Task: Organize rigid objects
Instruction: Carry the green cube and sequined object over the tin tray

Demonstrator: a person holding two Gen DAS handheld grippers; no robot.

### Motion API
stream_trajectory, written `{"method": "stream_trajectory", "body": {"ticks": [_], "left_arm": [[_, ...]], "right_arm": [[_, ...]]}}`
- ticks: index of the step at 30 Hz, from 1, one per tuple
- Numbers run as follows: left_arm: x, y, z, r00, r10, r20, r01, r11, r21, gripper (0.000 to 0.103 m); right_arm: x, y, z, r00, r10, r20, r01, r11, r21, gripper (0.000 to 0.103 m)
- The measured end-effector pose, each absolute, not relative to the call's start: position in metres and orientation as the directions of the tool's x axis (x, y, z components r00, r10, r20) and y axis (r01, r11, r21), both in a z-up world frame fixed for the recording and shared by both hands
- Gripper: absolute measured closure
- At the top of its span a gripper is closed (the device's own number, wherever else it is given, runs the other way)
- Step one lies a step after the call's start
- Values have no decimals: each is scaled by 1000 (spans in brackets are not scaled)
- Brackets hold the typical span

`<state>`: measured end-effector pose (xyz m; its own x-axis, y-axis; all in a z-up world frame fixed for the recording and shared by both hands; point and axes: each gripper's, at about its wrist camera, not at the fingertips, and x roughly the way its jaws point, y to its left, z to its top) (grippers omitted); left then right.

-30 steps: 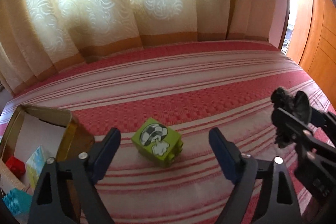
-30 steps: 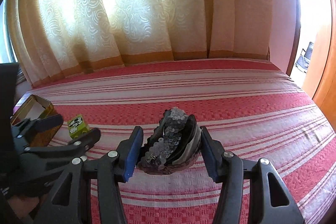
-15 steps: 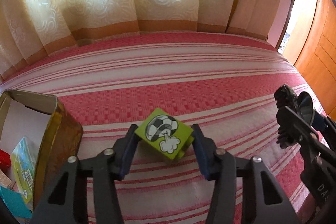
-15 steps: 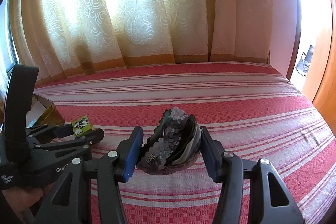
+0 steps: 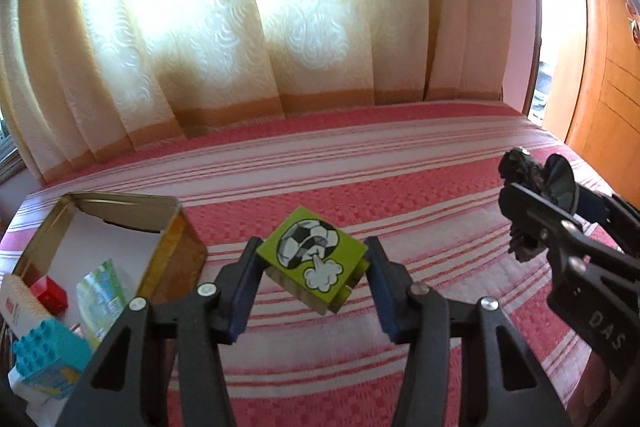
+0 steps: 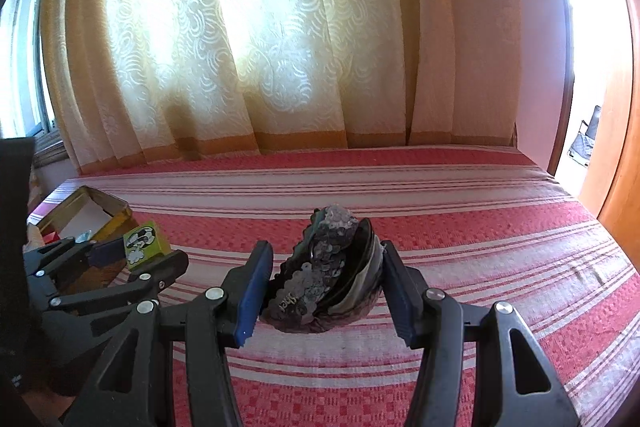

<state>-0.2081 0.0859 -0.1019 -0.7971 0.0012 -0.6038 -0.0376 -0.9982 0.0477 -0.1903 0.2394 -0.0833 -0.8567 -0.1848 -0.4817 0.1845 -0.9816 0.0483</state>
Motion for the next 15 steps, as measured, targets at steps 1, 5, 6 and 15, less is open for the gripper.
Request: {"method": "stream_trajectory", "body": {"ticks": [1,5,6,15], "left_arm": [[-204,83,-100,-805,1,-594,-31,-999,40,52],[-195,74,-97,-815,-1,-579,-13,-1000,20,52],[-194,72,-97,-815,1,-579,-12,-1000,15,52],[-178,68,-90,-836,-6,-549,2,-1000,9,52]], "right_arm": [[-188,240,-83,-860,-187,-475,186,-981,50,47],[-184,239,-83,-867,-194,-459,192,-980,52,47],[-183,239,-83,-869,-195,-455,193,-980,51,47],[-174,235,-82,-879,-202,-432,202,-978,47,47]]}}
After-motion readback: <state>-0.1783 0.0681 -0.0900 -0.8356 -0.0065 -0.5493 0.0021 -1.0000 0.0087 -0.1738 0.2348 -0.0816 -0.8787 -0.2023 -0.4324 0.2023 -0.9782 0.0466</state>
